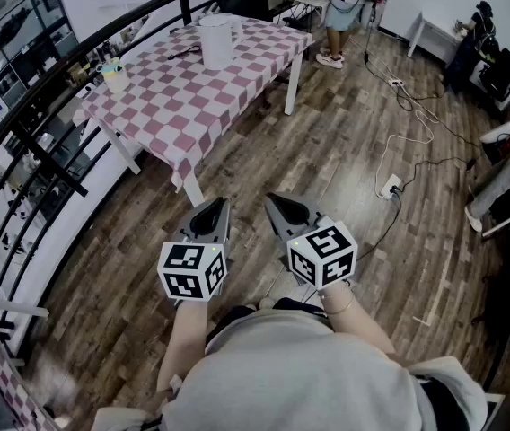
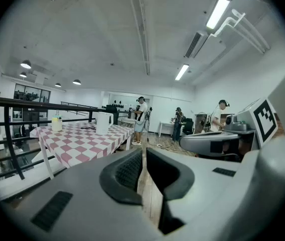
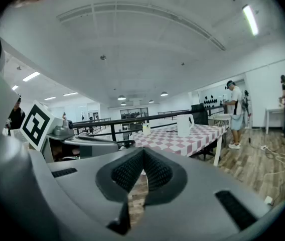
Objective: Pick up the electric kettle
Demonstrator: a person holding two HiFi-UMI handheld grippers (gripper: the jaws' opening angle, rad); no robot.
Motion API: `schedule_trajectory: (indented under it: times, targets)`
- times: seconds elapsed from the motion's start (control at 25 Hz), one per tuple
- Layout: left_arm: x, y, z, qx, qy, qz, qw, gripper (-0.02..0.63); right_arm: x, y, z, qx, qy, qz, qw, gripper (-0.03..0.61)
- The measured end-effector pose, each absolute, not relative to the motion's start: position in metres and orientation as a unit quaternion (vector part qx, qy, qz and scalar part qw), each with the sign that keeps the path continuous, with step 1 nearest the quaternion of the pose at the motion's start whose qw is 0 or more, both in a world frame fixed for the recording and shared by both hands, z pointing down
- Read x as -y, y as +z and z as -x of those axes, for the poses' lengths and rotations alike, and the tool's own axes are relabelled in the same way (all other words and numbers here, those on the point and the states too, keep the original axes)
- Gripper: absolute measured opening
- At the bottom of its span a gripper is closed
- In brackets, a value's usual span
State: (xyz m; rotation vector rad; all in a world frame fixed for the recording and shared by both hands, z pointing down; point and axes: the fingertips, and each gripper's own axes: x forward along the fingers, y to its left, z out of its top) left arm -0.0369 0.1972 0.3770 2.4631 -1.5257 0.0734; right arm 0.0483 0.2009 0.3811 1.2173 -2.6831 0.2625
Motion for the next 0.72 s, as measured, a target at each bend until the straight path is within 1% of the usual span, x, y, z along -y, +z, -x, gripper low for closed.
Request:
schedule_trajectory:
  times: [0.24,0.4,0.72]
  targets:
    - [-0.196,0.381,0.041,0.528,0.022,-0.84,0.126,0.04,-0.198,0.384,-0.052,0.902,0.091,-0.413,0.086,0.003]
    - [-0.2,0.379,0.036,0.508,0.003,-0.85,0.141,0.04,-0.203,0.384,-0.046,0.905,0.091,-0.407,0.088,0.003]
    - [-0.191,0.374,0.049,0.507,-0.003,-0.855,0.11,0.041,-0.202,0.393,-0.029,0.906,0.095,-0.404,0.082,0.006]
